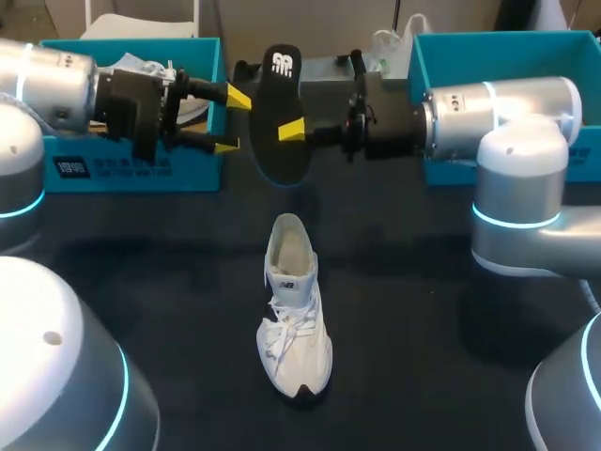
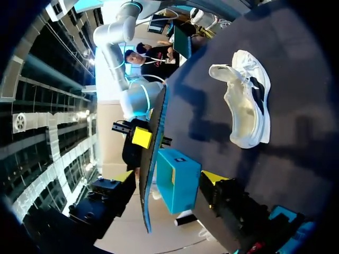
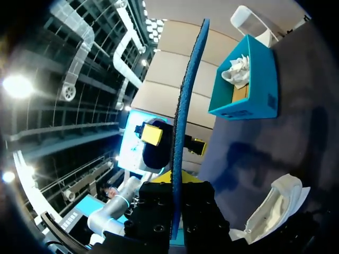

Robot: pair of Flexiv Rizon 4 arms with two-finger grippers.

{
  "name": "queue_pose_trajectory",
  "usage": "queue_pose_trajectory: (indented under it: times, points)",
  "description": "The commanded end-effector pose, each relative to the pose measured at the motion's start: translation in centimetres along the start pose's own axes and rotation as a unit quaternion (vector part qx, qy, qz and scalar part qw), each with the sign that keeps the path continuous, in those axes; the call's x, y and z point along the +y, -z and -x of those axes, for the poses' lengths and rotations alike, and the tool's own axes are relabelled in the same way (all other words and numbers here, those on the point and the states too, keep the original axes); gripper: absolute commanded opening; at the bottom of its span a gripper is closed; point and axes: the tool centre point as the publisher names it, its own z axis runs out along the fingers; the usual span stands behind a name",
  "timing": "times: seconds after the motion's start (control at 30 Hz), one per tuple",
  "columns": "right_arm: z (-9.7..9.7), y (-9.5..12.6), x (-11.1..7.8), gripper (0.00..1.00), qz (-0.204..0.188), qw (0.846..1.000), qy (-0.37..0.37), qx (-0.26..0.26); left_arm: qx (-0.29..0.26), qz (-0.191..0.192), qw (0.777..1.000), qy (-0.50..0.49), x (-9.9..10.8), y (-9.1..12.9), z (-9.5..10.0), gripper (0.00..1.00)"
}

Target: Take the shoe out of the shoebox, open the shoe tongue, remove and reinsert the insole, then place the shoe into the shoebox

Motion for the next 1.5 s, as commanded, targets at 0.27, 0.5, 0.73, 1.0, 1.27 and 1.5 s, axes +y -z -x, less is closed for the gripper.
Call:
queue_pose_trajectory:
  times: [0.27,0.5,0.73,1.0,1.27,1.5]
  points:
    - [-0.1,1.0,0.9,0.0,0.02,0.999,0.007,-0.035,0.036,0.016,0.996,0.077,-2.0,0.1,-0.5,1.0]
    - [0.5,3.4,0.5,0.0,0.06,0.996,0.05,-0.048,0.161,0.021,0.942,0.293,-2.2,1.1,-2.1,1.0]
    - [1.2,3.3,0.4,0.0,0.048,0.994,0.069,-0.074,0.269,0.119,0.905,0.307,-3.1,0.8,-2.7,1.0]
    - [1.2,3.3,0.4,0.0,0.048,0.994,0.069,-0.074,0.274,0.149,0.893,0.324,-3.3,0.0,-3.0,1.0]
    - [3.7,3.9,0.0,0.0,0.068,0.989,0.095,-0.086,0.295,0.136,0.792,0.517,-3.9,-1.6,-6.1,1.0]
    - [4.2,3.4,0.5,0.0,0.074,0.982,0.148,-0.091,0.25,0.196,0.73,0.606,-5.1,-0.1,-8.8,1.0]
